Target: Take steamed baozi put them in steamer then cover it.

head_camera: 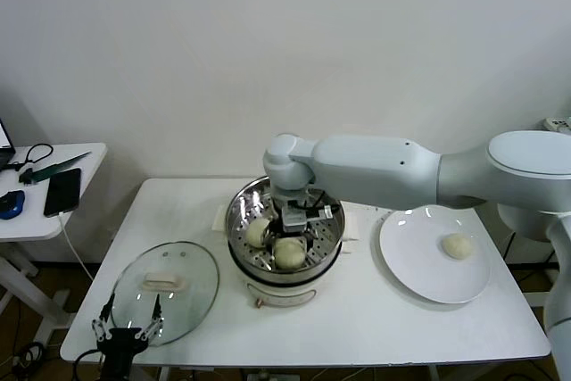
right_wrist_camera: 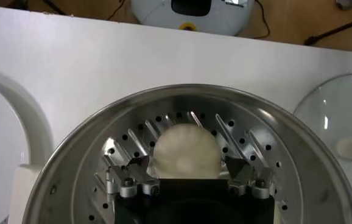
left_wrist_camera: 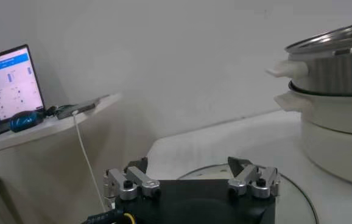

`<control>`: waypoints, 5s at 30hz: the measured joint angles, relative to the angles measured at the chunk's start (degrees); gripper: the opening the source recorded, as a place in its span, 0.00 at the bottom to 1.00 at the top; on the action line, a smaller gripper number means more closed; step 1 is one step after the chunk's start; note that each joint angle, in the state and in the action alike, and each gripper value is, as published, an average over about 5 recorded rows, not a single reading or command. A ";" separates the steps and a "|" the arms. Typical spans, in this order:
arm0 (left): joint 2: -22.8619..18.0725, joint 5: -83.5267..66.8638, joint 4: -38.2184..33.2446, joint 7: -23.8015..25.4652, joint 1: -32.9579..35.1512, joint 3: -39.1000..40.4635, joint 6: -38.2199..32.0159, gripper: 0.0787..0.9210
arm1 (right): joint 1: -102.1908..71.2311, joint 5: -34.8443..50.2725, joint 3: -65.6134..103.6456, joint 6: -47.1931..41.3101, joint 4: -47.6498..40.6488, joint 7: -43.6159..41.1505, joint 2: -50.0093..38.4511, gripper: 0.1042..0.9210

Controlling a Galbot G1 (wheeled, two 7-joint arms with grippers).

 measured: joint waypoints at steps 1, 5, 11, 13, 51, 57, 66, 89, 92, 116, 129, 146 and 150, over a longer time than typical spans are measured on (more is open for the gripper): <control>0.00 0.00 0.01 0.00 0.03 0.00 -0.02 0.88 | 0.08 0.02 0.16 0.11 -0.09 -0.02 -0.04 0.88; 0.03 -0.01 -0.07 -0.01 0.12 0.00 -0.03 0.88 | 0.73 0.25 0.84 0.40 -0.45 -0.03 -0.49 0.88; 0.08 0.06 -0.46 0.00 0.07 0.16 0.01 0.88 | 2.93 1.56 1.91 -0.13 -1.46 1.24 -2.83 0.88; 0.08 0.19 -0.63 0.01 -0.05 0.32 0.10 0.88 | 4.00 2.01 1.74 -1.05 -1.59 2.30 -4.29 0.88; -0.52 1.81 -2.96 0.12 0.33 0.57 1.09 0.88 | -19.76 3.39 24.29 -33.53 -14.35 6.33 -39.37 0.88; -0.58 1.93 -2.92 0.10 0.85 0.48 1.09 0.88 | -25.79 -1.05 30.42 -31.66 -19.72 5.34 -38.22 0.88; -0.64 2.16 -2.37 0.09 0.83 0.47 1.10 0.88 | -29.97 -5.76 35.82 -29.19 -26.79 4.89 -35.64 0.88; -0.79 2.63 -1.49 0.04 1.22 0.59 0.86 0.88 | -32.07 -13.57 40.39 -24.59 -39.21 3.95 -28.03 0.88; -0.79 2.64 -1.48 0.03 1.27 0.58 0.83 0.88 | -32.16 -14.03 40.81 -24.37 -40.17 3.67 -27.34 0.87; -0.88 2.56 -1.82 0.02 1.09 1.25 0.56 0.88 | -22.57 -1.32 30.63 -28.65 -35.80 3.29 -28.88 0.72; -0.19 2.59 -1.79 0.26 0.20 3.31 0.56 0.88 | 1.37 23.16 6.00 -36.74 -25.29 5.45 -24.64 0.72; 1.31 2.79 -2.10 0.29 -1.29 5.58 0.56 0.88 | 17.08 45.87 -14.36 -46.53 -12.36 12.57 -10.02 0.72; 1.52 2.65 -1.96 0.28 -1.48 5.72 0.56 0.88 | 17.97 48.43 -17.39 -48.68 -10.00 14.85 -7.38 0.72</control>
